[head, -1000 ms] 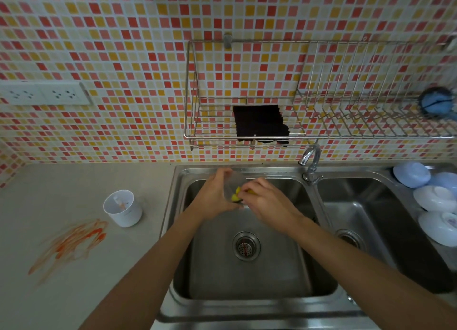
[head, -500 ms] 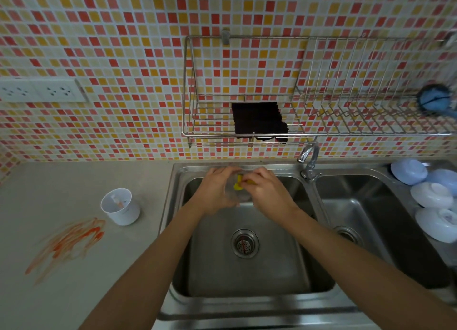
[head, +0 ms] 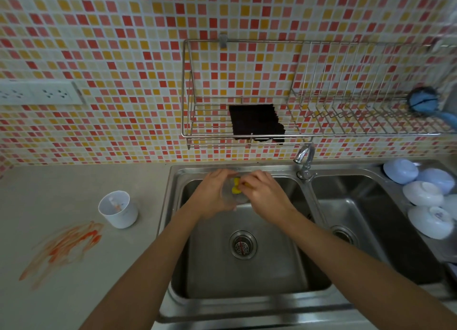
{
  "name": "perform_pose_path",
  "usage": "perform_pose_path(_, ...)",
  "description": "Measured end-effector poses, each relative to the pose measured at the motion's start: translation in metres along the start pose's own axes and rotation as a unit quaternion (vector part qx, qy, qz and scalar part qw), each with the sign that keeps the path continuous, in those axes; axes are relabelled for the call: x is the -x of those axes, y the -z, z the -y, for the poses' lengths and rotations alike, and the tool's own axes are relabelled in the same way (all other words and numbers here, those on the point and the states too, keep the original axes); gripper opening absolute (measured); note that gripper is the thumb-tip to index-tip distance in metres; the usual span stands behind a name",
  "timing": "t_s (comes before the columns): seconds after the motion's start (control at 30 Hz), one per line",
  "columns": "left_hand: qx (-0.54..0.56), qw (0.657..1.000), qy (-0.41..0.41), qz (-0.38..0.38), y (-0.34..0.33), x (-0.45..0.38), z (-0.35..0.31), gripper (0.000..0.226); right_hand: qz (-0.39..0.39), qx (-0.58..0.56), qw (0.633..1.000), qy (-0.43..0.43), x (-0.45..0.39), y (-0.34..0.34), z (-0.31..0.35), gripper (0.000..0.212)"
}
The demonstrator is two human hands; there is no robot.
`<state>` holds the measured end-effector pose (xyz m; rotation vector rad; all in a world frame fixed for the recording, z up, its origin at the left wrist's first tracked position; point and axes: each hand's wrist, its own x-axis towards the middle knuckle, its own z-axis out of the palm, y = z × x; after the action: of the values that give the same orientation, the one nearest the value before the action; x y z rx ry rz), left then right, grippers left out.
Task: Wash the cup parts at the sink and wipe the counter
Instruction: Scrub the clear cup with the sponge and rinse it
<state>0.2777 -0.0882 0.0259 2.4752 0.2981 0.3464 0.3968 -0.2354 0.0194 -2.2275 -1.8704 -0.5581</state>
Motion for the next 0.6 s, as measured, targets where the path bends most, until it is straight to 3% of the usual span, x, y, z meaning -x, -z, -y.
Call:
perform_pose_path(0.1,-0.040,0.999,0.001,-0.005,0.001,0.005,0.008,0.086,0.029,-0.121,0.989,-0.080,0.009,-0.006,0.019,0.030)
perform_pose_path(0.2,-0.036,0.999,0.017,0.014,-0.006,0.012,0.019,0.090,0.091,-0.249,0.952,-0.154,0.012,-0.001,0.028,0.027)
perform_pose_path(0.27,-0.017,0.999,0.040,0.005,-0.010,0.016,0.027,0.091,0.085,-0.312,0.922,-0.212,0.012,0.006,0.026,0.025)
perform_pose_path(0.43,0.020,0.996,0.090,-0.021,-0.005,0.018,0.038,0.087,0.010,-0.415,0.840,-0.350,-0.003,0.031,0.016,0.021)
perform_pose_path(0.6,0.030,0.995,0.090,-0.025,0.000,0.013,0.041,0.086,-0.115,-0.539,0.749,-0.369,-0.057,0.070,0.010,0.013)
